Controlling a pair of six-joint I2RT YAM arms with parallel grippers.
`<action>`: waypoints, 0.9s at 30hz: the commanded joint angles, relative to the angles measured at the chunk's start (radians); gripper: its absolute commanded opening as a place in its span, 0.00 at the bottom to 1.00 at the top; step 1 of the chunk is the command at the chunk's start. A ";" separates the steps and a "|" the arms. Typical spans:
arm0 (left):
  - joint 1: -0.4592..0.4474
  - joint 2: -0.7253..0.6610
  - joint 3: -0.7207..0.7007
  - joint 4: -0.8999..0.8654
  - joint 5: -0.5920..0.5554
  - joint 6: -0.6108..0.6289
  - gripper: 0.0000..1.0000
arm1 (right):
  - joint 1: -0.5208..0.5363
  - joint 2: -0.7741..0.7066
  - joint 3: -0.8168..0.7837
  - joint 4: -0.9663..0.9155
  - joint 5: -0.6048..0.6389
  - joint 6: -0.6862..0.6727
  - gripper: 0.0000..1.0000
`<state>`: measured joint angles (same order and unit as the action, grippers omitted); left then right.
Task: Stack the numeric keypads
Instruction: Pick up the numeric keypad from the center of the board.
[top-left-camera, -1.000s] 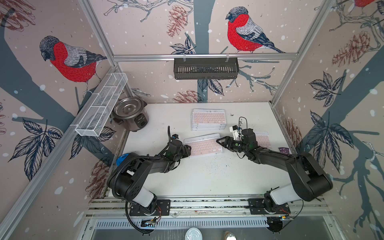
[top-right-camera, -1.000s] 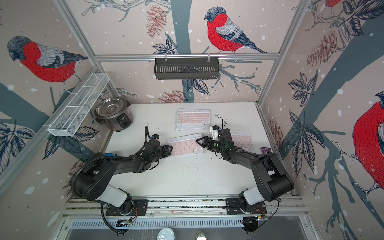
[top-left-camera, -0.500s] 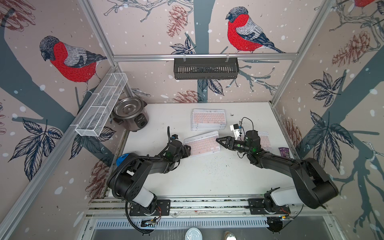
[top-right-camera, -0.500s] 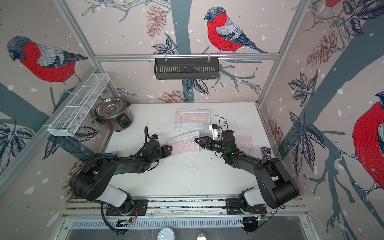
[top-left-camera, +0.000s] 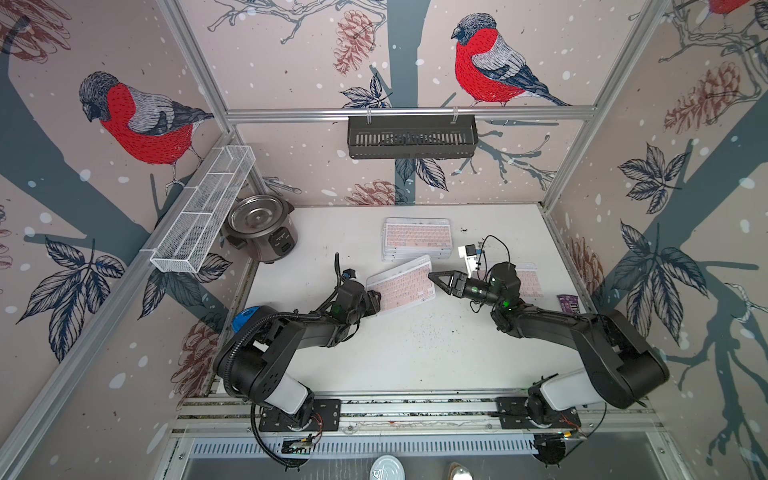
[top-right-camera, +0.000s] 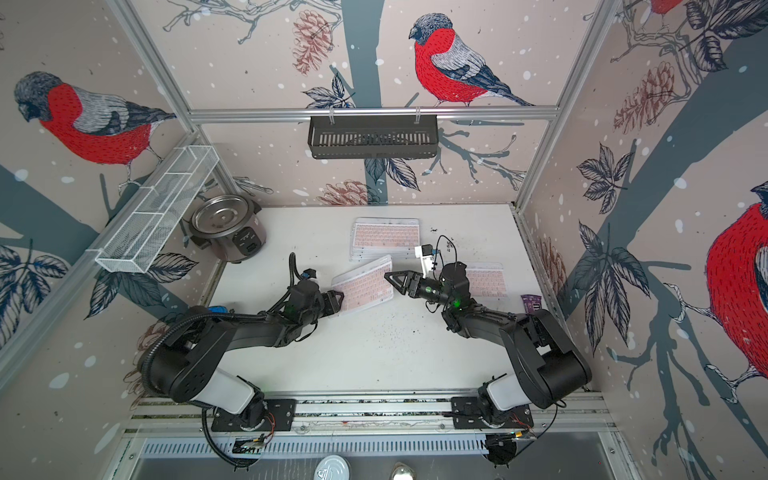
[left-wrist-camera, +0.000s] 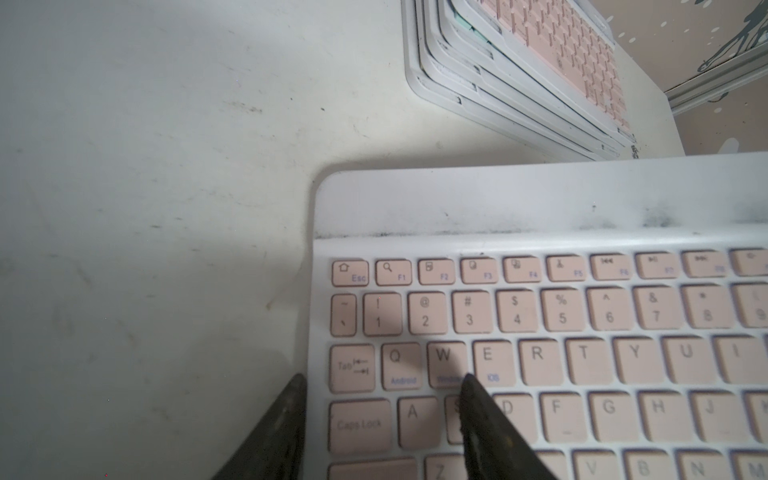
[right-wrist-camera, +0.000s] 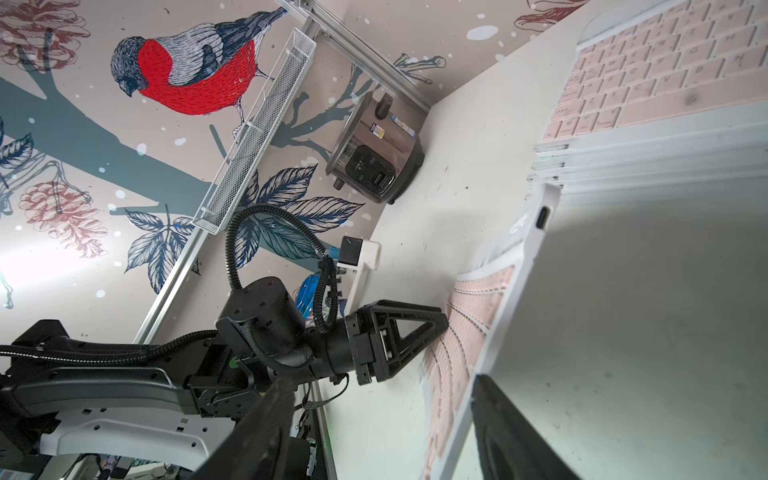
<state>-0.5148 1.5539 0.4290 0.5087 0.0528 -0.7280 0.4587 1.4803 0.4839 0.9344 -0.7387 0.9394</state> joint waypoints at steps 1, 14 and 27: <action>-0.033 0.024 -0.011 -0.196 0.381 -0.041 0.57 | 0.032 0.018 -0.015 -0.142 -0.228 0.076 0.68; -0.034 0.022 -0.013 -0.220 0.361 -0.045 0.56 | 0.025 0.043 -0.034 -0.216 -0.171 0.054 0.68; -0.034 0.055 -0.010 -0.245 0.334 -0.063 0.56 | -0.029 0.084 -0.050 -0.307 -0.074 -0.012 0.69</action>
<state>-0.5423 1.5803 0.4358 0.5240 0.2657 -0.7513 0.4297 1.5593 0.4271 0.6506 -0.7952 0.9546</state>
